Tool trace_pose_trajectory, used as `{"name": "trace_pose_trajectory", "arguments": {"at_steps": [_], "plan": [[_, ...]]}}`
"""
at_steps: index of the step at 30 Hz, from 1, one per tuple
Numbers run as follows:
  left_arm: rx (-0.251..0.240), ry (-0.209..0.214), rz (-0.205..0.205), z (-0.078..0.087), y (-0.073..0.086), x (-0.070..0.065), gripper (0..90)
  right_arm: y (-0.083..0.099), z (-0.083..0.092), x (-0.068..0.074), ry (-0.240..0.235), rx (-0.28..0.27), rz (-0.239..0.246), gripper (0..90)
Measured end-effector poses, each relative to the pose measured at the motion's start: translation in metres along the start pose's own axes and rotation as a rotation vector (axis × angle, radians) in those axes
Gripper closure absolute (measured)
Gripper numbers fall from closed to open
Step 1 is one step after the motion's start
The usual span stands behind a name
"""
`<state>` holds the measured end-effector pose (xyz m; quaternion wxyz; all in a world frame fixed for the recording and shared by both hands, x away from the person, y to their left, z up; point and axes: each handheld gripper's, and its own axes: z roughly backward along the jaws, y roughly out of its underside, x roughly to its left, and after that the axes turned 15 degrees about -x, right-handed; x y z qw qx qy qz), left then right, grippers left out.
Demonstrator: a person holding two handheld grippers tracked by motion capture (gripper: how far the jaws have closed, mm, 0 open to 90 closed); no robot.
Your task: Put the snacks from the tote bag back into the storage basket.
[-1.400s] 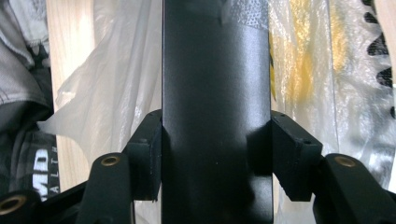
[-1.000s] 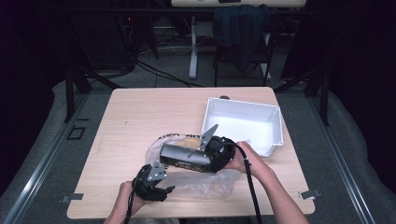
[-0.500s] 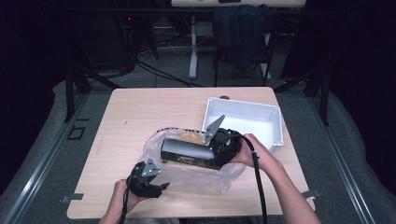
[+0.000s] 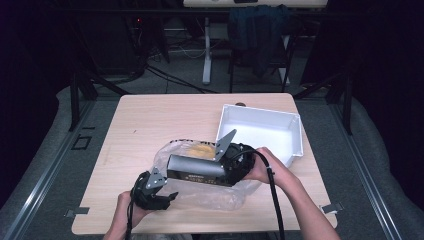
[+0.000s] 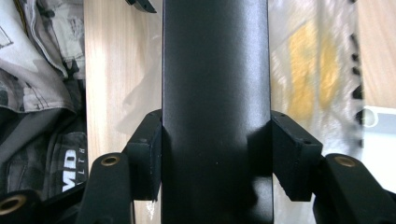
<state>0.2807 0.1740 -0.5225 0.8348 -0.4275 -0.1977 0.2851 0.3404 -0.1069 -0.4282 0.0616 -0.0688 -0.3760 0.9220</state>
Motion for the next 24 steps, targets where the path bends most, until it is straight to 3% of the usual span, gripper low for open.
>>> {"name": "trace_pose_trajectory", "arguments": {"at_steps": [9, 15, 24], "plan": [[-0.039, 0.015, 0.033, 0.011, -0.001, 0.005, 31.9, -0.013, 0.029, -0.011, 0.045, -0.011, 0.015, 42.5], [-0.058, 0.028, 0.063, 0.021, 0.0, 0.008, 29.2, -0.021, 0.048, -0.026, 0.077, 0.008, 0.033, 42.5], [-0.085, 0.006, 0.087, 0.042, 0.005, 0.012, 20.6, -0.02, 0.078, -0.054, 0.144, 0.012, 0.021, 42.6]]}}
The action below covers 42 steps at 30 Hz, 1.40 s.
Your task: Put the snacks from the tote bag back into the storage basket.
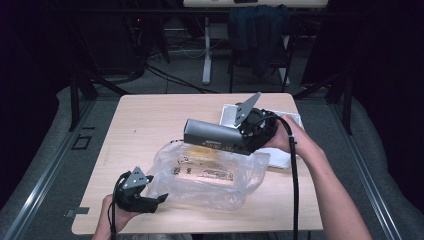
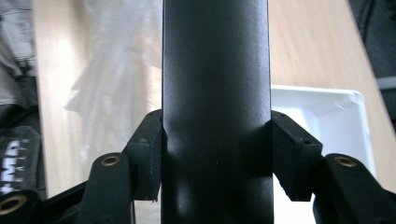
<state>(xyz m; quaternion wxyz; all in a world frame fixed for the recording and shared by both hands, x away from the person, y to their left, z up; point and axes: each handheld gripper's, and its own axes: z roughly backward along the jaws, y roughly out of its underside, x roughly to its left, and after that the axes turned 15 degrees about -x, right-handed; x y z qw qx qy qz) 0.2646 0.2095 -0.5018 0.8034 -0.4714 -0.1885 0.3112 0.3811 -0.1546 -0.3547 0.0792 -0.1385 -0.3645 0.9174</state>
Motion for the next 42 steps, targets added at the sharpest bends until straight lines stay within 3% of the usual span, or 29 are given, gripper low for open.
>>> {"name": "trace_pose_trajectory", "arguments": {"at_steps": [7, 19, 23, 31, 42], "plan": [[-0.014, -0.009, 0.027, 0.017, 0.004, 0.008, 16.3, 0.019, 0.011, -0.025, 0.045, 0.033, -0.026, 42.6], [-0.067, -0.057, 0.063, 0.041, 0.013, 0.025, 15.3, 0.065, 0.015, -0.062, 0.09, 0.05, -0.105, 42.6], [-0.085, -0.076, 0.098, 0.045, 0.02, 0.035, 15.3, 0.078, 0.012, -0.069, 0.099, 0.075, -0.119, 42.6], [-0.077, -0.104, 0.118, 0.046, 0.028, 0.046, 15.1, 0.113, -0.005, -0.075, 0.09, 0.086, -0.161, 42.6], [-0.061, -0.111, 0.136, 0.044, 0.033, 0.051, 15.0, 0.144, -0.045, -0.074, 0.043, 0.154, -0.132, 42.6]]}}
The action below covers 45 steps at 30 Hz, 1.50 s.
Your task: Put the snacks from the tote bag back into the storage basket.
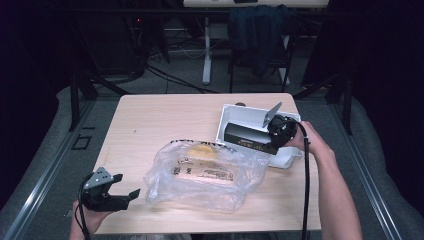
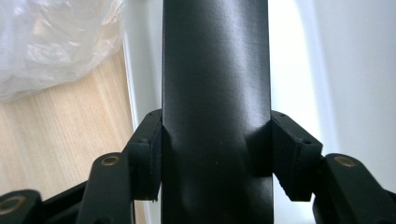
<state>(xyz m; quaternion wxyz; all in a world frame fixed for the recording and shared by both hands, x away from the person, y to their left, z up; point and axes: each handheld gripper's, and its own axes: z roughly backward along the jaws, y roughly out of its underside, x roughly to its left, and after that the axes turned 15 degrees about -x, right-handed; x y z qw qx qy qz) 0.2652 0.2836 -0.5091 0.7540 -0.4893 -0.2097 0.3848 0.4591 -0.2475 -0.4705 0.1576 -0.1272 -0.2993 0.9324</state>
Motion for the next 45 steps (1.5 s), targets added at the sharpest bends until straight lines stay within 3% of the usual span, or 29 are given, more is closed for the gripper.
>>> {"name": "trace_pose_trajectory", "arguments": {"at_steps": [6, 13, 15, 18, 20, 23, 24, 28, 31, 33, 40, 45], "plan": [[0.007, -0.003, -0.002, -0.002, 0.001, -0.001, 15.0, 0.007, -0.019, 0.002, -0.024, 0.033, 0.027, 42.5], [0.024, 0.005, -0.006, -0.005, 0.002, -0.003, 15.0, 0.015, -0.04, 0.003, -0.036, 0.053, 0.026, 40.4], [0.025, 0.004, -0.006, -0.006, 0.002, -0.003, 15.0, 0.017, -0.04, 0.002, -0.022, 0.053, 0.006, 30.3], [0.023, 0.005, -0.01, -0.004, 0.002, -0.003, 15.0, 0.017, -0.031, -0.001, 0.008, 0.009, -0.052, 26.0], [0.019, 0.004, -0.004, -0.004, 0.002, -0.003, 15.0, 0.016, -0.017, -0.004, 0.026, -0.071, -0.109, 33.0], [0.02, 0.002, -0.005, -0.004, 0.002, -0.003, 15.1, 0.013, 0.004, -0.008, 0.071, -0.199, -0.196, 55.7], [0.02, 0.002, -0.005, -0.005, 0.002, -0.003, 15.1, 0.011, 0.007, -0.009, 0.111, -0.22, -0.233, 67.0], [0.025, 0.005, -0.01, -0.007, 0.001, -0.006, 15.1, 0.0, -0.003, -0.01, 0.169, -0.248, -0.352, 84.8], [0.024, 0.005, -0.018, -0.007, 0.001, -0.006, 15.2, -0.01, -0.023, -0.008, 0.213, -0.256, -0.433, 88.7], [0.026, 0.008, -0.014, -0.006, 0.001, -0.006, 15.2, -0.017, -0.036, -0.007, 0.224, -0.245, -0.463, 89.8], [0.028, 0.01, -0.007, -0.007, 0.002, -0.006, 15.3, -0.035, -0.073, -0.005, 0.264, -0.178, -0.495, 90.0], [0.028, 0.011, -0.005, -0.007, 0.003, -0.005, 15.3, -0.04, -0.088, -0.004, 0.243, -0.157, -0.496, 90.0]]}}
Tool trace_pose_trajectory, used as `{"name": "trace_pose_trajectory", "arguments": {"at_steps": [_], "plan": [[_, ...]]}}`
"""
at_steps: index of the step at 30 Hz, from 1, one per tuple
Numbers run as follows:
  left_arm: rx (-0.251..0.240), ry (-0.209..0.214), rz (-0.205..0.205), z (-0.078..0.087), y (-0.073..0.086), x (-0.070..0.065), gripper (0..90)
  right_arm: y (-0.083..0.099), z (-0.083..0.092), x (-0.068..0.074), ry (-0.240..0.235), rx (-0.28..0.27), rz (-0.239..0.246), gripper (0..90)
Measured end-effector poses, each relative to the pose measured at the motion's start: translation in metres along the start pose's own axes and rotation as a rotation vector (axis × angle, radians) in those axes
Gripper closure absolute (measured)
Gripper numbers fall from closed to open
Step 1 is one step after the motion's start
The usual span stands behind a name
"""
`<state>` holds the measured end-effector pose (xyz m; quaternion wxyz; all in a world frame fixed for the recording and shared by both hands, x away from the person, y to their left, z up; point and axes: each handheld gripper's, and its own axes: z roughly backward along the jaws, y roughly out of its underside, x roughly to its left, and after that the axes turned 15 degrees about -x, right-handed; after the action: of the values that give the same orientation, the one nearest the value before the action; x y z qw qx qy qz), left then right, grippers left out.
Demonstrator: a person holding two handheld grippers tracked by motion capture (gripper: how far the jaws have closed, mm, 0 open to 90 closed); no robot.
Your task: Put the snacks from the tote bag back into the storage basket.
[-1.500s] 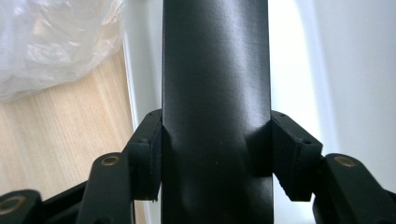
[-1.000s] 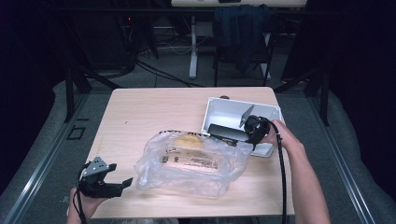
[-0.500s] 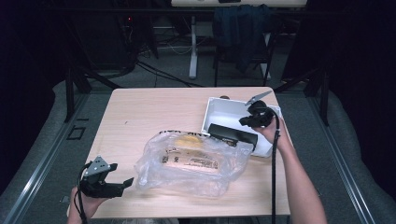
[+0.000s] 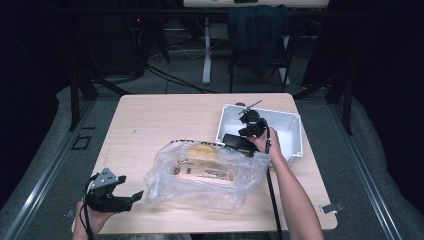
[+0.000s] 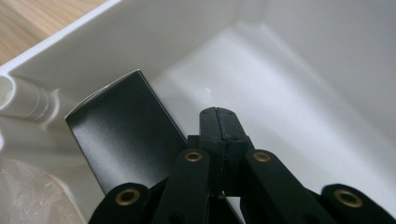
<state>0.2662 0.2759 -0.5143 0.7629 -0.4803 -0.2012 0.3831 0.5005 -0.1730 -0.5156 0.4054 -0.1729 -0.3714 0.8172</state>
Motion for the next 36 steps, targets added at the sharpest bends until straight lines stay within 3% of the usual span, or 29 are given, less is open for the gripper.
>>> {"name": "trace_pose_trajectory", "arguments": {"at_steps": [3, 4, 8, 14, 21, 25, 31, 36], "plan": [[0.001, -0.004, 0.002, 0.0, 0.0, 0.001, 15.4, -0.001, 0.0, 0.002, 0.0, 0.015, 0.017, 90.0], [0.002, -0.002, 0.002, -0.001, 0.0, 0.0, 15.4, 0.0, -0.001, 0.004, 0.005, -0.006, 0.0, 90.0], [0.005, 0.001, -0.003, -0.002, 0.0, -0.001, 15.4, -0.002, 0.001, 0.003, -0.017, 0.018, 0.034, 89.9], [0.003, -0.015, 0.007, 0.001, 0.001, 0.003, 15.4, -0.002, 0.019, -0.005, 0.043, -0.069, -0.007, 79.4], [0.0, -0.047, 0.015, 0.003, 0.003, 0.007, 15.0, 0.0, 0.075, -0.018, 0.119, -0.148, -0.074, 52.9], [0.009, -0.065, 0.012, 0.004, 0.004, 0.009, 14.5, 0.007, 0.108, -0.019, 0.149, -0.158, -0.105, 35.9], [0.003, -0.079, 0.014, 0.005, 0.005, 0.009, 13.8, 0.024, 0.154, -0.009, 0.169, -0.189, -0.113, 20.7], [0.001, -0.089, 0.008, 0.007, 0.004, 0.01, 13.7, 0.048, 0.183, 0.005, 0.178, -0.21, -0.126, 14.8]]}}
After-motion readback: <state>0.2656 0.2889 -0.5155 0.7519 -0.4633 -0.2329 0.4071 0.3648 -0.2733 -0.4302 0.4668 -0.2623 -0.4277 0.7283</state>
